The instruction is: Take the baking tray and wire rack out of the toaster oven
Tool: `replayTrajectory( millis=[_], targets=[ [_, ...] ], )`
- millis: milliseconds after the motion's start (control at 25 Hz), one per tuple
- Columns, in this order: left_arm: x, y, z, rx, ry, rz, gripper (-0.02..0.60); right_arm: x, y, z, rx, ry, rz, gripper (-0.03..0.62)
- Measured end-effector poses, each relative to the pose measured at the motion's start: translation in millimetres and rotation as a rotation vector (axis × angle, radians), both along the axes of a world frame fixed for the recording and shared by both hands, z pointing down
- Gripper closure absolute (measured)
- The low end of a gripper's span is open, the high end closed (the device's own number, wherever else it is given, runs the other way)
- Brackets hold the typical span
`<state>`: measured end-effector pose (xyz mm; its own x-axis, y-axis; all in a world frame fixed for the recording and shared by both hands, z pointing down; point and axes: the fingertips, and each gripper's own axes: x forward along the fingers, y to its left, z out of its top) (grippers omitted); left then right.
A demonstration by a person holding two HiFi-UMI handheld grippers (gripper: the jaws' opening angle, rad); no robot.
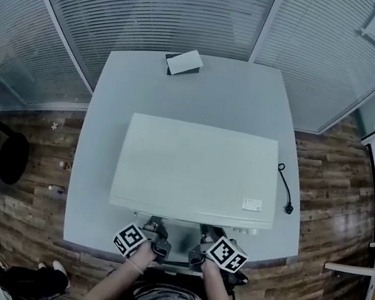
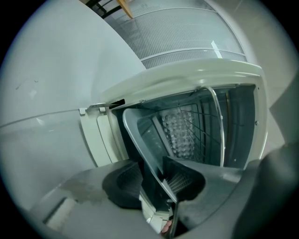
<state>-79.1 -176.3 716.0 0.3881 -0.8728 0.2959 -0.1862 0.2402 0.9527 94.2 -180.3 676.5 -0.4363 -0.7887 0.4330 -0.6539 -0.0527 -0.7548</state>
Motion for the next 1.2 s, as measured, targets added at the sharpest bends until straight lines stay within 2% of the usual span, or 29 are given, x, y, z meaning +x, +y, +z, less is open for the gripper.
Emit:
replayTrajectory(
  millis=[800, 1200],
  targets=[
    [-4, 36, 0, 0.007, -0.039, -0.018, 0.449, -8, 36, -6, -0.01, -0.029, -0.047, 0.433],
    [-4, 55, 0, -0.004, -0.053, -0.061, 0.454, -7, 55, -5, -0.036, -0.041, -0.08, 0.437]
  ],
)
